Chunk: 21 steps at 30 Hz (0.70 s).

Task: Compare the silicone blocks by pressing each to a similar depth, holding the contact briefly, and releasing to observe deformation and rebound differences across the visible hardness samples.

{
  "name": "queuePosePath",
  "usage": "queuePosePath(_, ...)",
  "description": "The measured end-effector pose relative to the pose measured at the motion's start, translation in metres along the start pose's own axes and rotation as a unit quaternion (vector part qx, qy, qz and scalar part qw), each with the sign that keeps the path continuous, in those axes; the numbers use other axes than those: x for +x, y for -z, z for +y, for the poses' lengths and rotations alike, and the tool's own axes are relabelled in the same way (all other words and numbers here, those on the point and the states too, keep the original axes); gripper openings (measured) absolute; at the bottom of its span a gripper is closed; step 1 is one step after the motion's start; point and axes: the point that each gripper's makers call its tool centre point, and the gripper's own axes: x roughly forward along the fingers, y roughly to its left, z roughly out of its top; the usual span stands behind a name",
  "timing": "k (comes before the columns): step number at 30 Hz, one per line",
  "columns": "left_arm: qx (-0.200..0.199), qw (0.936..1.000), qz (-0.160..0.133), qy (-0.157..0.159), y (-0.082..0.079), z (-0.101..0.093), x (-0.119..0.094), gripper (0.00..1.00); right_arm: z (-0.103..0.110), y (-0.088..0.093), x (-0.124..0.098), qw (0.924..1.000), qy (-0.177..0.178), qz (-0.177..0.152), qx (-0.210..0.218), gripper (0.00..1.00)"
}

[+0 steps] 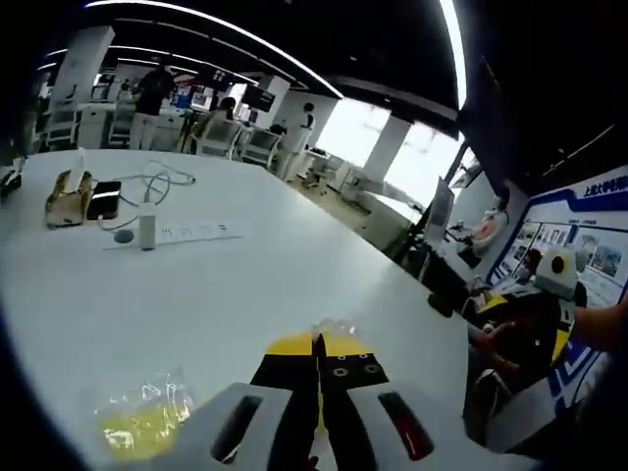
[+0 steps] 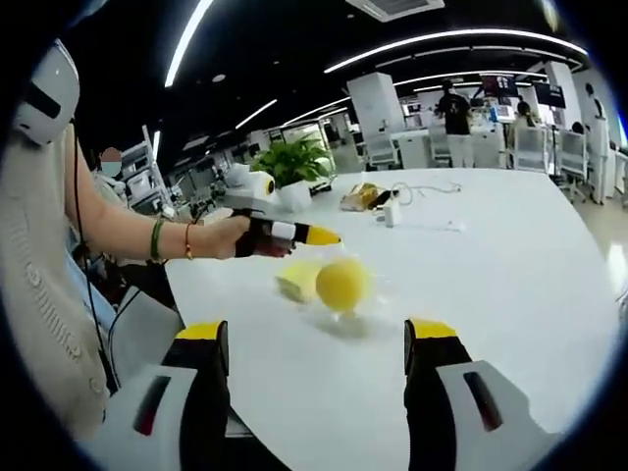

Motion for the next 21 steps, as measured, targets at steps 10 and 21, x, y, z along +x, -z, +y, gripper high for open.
queuePosePath(10, -0.038, 0.9983, 0.004, -0.044, 0.017, 0.04, 0.024, 0.0, -0.007, 0.019, -0.006, 0.9997, 0.009, 0.013, 0.016, 0.67)
queuePosePath(21, -0.052, 0.9922, 0.038, -0.107, 0.048, 0.076, 0.043, 0.0, -0.016, 0.026, -0.015, 0.9992, 0.023, 0.017, 0.026, 0.66)
